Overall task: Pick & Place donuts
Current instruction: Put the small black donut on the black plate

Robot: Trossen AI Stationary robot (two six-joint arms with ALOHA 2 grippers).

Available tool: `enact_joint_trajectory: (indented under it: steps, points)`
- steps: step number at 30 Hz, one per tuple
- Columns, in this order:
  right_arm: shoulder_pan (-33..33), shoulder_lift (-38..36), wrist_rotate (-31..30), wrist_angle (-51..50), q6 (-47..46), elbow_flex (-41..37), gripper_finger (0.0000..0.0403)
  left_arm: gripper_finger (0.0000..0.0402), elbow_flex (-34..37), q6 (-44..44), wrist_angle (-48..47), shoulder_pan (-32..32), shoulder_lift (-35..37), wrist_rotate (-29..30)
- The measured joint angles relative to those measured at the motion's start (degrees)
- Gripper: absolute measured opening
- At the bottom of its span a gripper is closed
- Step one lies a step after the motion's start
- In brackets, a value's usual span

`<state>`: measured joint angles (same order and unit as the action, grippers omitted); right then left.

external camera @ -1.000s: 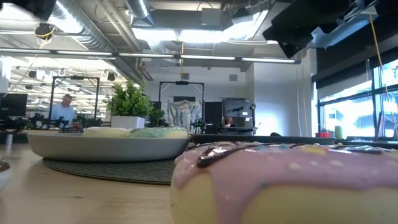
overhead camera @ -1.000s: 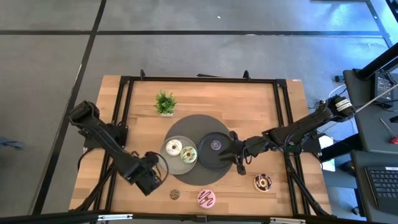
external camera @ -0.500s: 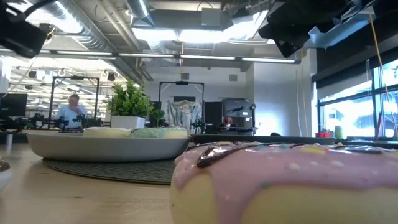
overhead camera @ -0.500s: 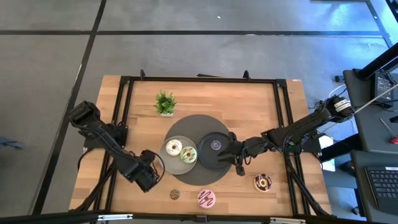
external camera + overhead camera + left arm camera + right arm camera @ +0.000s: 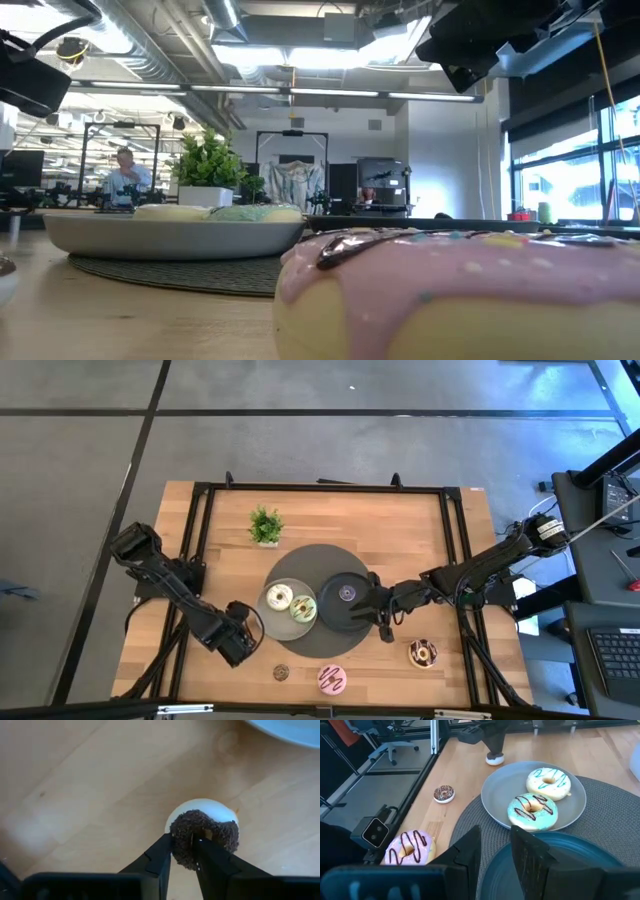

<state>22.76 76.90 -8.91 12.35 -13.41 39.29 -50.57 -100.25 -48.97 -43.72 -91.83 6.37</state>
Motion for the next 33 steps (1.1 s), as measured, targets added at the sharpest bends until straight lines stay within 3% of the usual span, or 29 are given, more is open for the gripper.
enact_joint_trajectory:
  steps: [11,15,19,27,30,33]
  points:
    - [0.00,-0.02,0.02,-0.03,0.69,0.00,0.0108,0.0010,0.29,0.39,0.96,0.43,0.20,-0.39]
    - [0.00,-0.02,0.02,0.08,4.96,0.00,0.0108,0.0008,-2.00,2.04,0.84,0.43,0.20,-0.08]
    - [0.00,-0.02,-0.01,1.41,7.10,0.00,0.0108,0.0005,-6.23,5.55,0.76,0.45,0.20,5.63]
    - [0.38,-0.02,3.21,9.93,13.76,0.00,0.0108,0.0004,-15.21,25.48,6.75,4.24,0.24,25.00]
    - [0.90,-0.02,3.43,11.00,17.35,0.09,0.0108,0.0004,-16.48,36.66,13.77,7.89,0.26,25.17]
    - [1.16,0.12,3.47,10.92,20.51,1.23,0.0108,0.0004,-16.52,47.50,21.77,12.07,0.18,19.82]
